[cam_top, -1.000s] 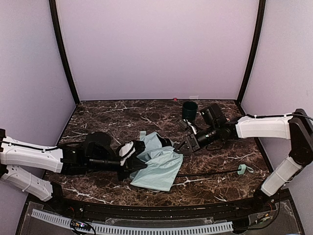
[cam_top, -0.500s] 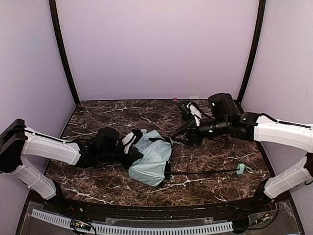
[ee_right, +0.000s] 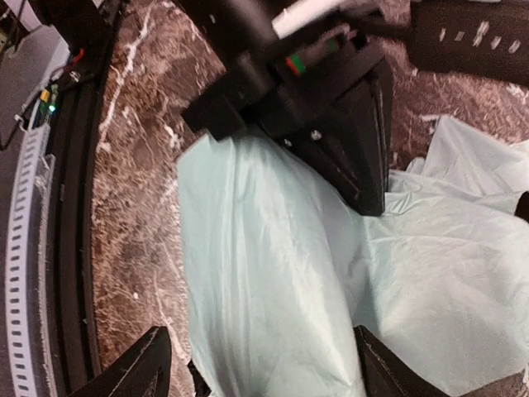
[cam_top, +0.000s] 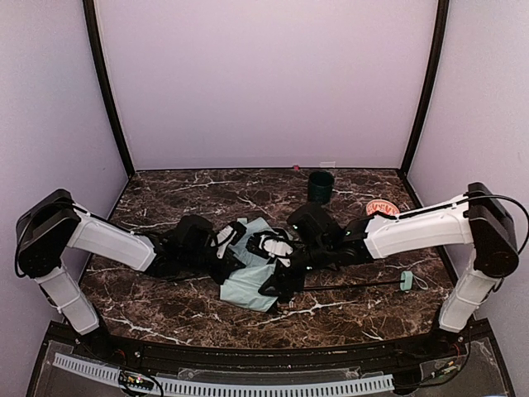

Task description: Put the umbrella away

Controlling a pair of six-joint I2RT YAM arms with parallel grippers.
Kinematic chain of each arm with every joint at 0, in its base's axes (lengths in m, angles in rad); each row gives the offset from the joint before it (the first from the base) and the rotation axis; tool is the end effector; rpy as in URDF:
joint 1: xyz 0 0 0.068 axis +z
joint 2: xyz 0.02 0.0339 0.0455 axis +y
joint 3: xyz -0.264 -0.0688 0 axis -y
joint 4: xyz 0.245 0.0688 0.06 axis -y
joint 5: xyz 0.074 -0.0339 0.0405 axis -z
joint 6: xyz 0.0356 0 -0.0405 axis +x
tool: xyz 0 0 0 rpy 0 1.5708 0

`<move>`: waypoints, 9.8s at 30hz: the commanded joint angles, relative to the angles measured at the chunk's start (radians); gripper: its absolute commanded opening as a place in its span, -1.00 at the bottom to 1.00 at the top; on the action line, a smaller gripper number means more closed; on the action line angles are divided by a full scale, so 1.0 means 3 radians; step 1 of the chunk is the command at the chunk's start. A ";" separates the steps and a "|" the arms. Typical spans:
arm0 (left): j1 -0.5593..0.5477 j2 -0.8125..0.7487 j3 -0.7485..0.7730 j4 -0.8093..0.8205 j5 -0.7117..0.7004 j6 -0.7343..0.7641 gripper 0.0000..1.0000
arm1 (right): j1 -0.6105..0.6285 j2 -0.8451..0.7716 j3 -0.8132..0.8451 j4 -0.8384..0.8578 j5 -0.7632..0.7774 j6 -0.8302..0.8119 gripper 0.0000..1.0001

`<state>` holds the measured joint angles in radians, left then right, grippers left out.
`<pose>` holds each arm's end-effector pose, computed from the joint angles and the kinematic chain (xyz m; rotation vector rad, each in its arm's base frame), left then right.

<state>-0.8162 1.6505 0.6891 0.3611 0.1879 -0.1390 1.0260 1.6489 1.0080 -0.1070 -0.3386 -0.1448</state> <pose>0.2146 -0.2380 0.1485 0.8547 2.0897 -0.7352 0.1722 0.3069 0.2051 -1.4810 1.9089 0.8209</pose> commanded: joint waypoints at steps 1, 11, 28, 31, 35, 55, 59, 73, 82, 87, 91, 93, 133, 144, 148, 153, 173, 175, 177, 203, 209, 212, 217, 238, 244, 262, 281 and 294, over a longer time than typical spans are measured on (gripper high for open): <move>0.0065 0.0068 0.0033 -0.0019 0.0151 -0.0006 -1.00 | 0.0001 0.0360 0.0131 -0.0029 0.0259 -0.0220 0.39; 0.0142 -0.0249 0.0066 -0.0078 0.0122 0.0253 0.07 | -0.0365 0.0820 -0.0029 0.0009 -0.0500 0.0054 -0.58; -0.0506 -0.1329 -0.0302 -0.0756 0.0299 0.2812 0.73 | -0.0777 0.1170 0.0070 -0.0600 -0.1609 0.0283 -0.76; -0.0511 -0.1008 -0.0201 -0.0747 -0.0002 0.3034 0.78 | -0.0786 0.1185 0.0139 -0.0681 -0.1666 0.0214 -0.76; -0.0511 -0.0610 -0.0218 -0.0372 0.0001 0.3294 0.80 | -0.0818 0.1230 0.0235 -0.0718 -0.1785 0.0190 -0.75; -0.0613 0.0661 0.0866 -0.1830 0.0371 0.2968 -0.06 | -0.1040 0.0636 0.0508 -0.0875 -0.1691 0.0233 -0.25; -0.0592 0.0869 0.1041 -0.2171 0.0568 0.2817 -0.17 | -0.1078 0.0223 0.0270 -0.0732 -0.1261 0.0294 -0.17; -0.0192 0.1323 0.1495 -0.2788 0.1491 0.2261 -0.31 | -0.0334 -0.1432 -0.1483 0.1018 0.0383 -0.0539 0.10; -0.0121 0.1413 0.1633 -0.2991 0.1755 0.2217 -0.32 | 0.0143 -0.1054 -0.1850 0.1997 0.0896 -0.1517 0.43; -0.0073 0.1487 0.1687 -0.3086 0.1791 0.2194 -0.34 | 0.0187 -0.0647 -0.1639 0.1886 0.0876 -0.1815 0.75; -0.0027 0.1538 0.1720 -0.3110 0.1784 0.2141 -0.34 | 0.0215 -0.0462 -0.1518 0.1577 0.0886 -0.1986 0.72; -0.0017 0.1552 0.1740 -0.3124 0.1782 0.2125 -0.34 | 0.0224 -0.0398 -0.1426 0.1396 0.0802 -0.1998 0.70; 0.0044 0.1583 0.1708 -0.3174 0.1814 0.2103 -0.32 | 0.0449 0.0034 -0.1286 0.1122 0.1740 -0.1463 0.56; 0.0169 0.0928 0.1344 -0.2559 0.2121 0.2030 0.14 | 0.0348 -0.0071 -0.1293 0.0896 0.1317 -0.1287 -0.52; 0.0199 0.0258 0.0849 -0.1748 0.1618 0.1815 0.26 | 0.0306 -0.0104 -0.1236 0.0707 0.1023 -0.1196 -0.67; 0.0200 -0.0658 -0.0040 -0.0549 0.1609 0.1926 0.48 | 0.0242 -0.0107 -0.1187 0.0607 0.0814 -0.1088 -0.85; -0.0298 -0.0494 -0.0168 0.0357 0.0918 0.2802 0.46 | -0.0249 -0.0722 -0.0794 0.0139 -0.0840 -0.0912 0.27; -0.0170 -0.0588 -0.0199 0.0409 0.1432 0.2603 0.46 | -0.0370 -0.0920 -0.0767 0.0032 -0.1188 -0.0892 0.33; -0.0058 -0.0667 -0.0187 0.0480 0.1722 0.2361 0.46 | -0.0506 -0.1093 -0.0765 0.0010 -0.1385 -0.0784 0.35; 0.0520 0.1579 0.2230 -0.1028 0.0846 0.0843 0.80 | -0.0960 0.0844 -0.0302 0.0580 -0.0020 0.1037 -0.17; 0.0512 0.1629 0.2174 -0.0869 0.1322 0.0835 0.15 | -0.0966 0.0815 -0.0316 0.0676 -0.0226 0.0906 -0.20; 0.0513 0.1608 0.2181 -0.0811 0.1548 0.0866 -0.28 | -0.0969 0.0665 -0.0258 0.0639 -0.0415 0.0766 -0.18; 0.0511 0.1441 0.2050 -0.0687 0.1666 0.0994 -0.85 | -0.1131 0.0217 -0.0212 0.0587 -0.0854 0.0687 -0.11; 0.0174 0.0905 0.2089 -0.1052 0.1000 0.1925 -1.00 | -0.1524 0.0064 -0.0076 0.0575 -0.1204 0.1098 -0.04; 0.0168 0.0823 0.2074 -0.0941 0.1043 0.1848 -1.00 | -0.1479 0.0028 -0.0095 0.0489 -0.1265 0.1030 -0.91; 0.0170 0.0010 0.1276 -0.0666 0.1221 0.1262 -0.15 | -0.1595 -0.0133 0.0117 0.0682 -0.1343 0.1057 -0.96; -0.0168 0.0399 0.1475 -0.0482 0.1136 0.1375 -1.00 | -0.1587 0.0099 0.0148 0.1329 -0.1367 0.1558 -0.98; -0.0536 0.0042 0.1390 -0.0624 0.1305 0.1644 -1.00 | -0.1720 0.0468 0.0456 0.1517 -0.0820 0.2060 -0.99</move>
<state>-0.9691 1.7184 1.1103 0.1829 0.5419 0.3302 0.5259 1.7447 1.0824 0.2733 -0.6510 0.4061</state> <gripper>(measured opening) 0.006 0.012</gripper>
